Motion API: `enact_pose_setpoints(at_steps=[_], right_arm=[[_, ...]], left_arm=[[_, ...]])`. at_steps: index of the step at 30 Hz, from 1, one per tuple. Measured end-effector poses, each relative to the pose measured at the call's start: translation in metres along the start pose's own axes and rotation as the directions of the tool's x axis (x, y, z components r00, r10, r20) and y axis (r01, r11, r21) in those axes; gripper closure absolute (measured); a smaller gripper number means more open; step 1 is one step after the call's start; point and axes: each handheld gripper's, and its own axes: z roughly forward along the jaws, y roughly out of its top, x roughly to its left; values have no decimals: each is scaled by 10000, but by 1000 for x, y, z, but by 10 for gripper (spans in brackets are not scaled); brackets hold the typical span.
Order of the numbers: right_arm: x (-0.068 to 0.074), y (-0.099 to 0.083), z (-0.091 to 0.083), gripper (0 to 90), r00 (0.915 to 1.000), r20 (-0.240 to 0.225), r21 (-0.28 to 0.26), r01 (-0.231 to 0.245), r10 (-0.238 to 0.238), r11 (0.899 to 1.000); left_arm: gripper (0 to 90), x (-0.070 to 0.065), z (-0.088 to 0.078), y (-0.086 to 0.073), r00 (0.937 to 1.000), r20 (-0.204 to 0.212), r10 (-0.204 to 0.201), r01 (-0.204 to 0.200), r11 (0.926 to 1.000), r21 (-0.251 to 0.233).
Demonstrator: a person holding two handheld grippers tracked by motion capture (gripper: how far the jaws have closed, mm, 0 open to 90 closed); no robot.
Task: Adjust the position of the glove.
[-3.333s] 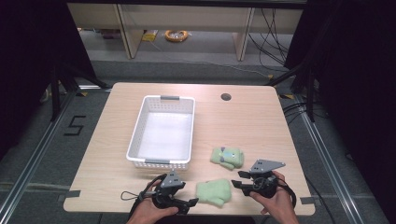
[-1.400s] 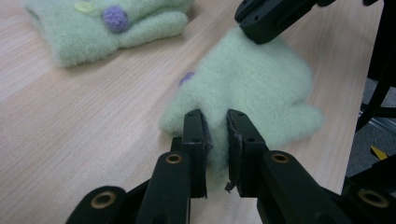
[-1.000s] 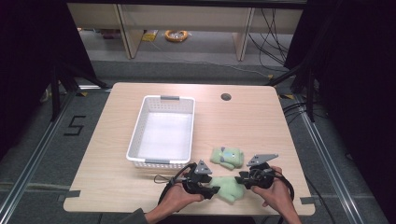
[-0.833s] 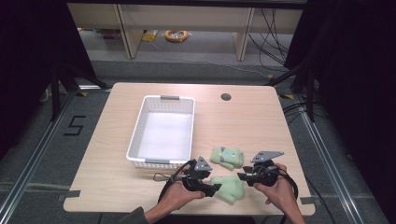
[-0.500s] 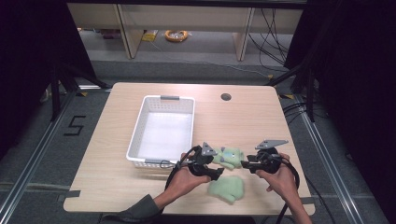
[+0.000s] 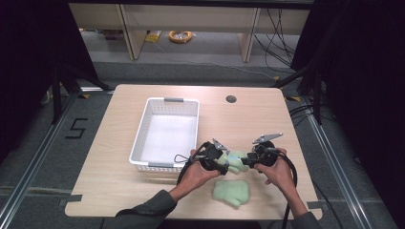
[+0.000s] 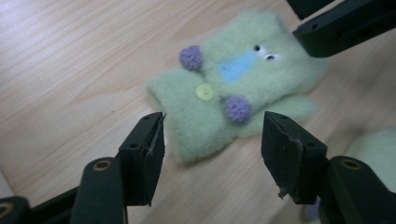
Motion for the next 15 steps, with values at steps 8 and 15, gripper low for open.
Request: enact_pose_setpoints(at_steps=[8,15], right_arm=[[-2,0,12,616,9994,-95,414,-323,327,9986],[-4,-1,13,725,9991,-321,627,-241,262,9977]], left_arm=[[445,1,12,-3,9991,259,-322,319,9994,103],[617,-2,10,-5,9999,122,9,-10,10000,61]])
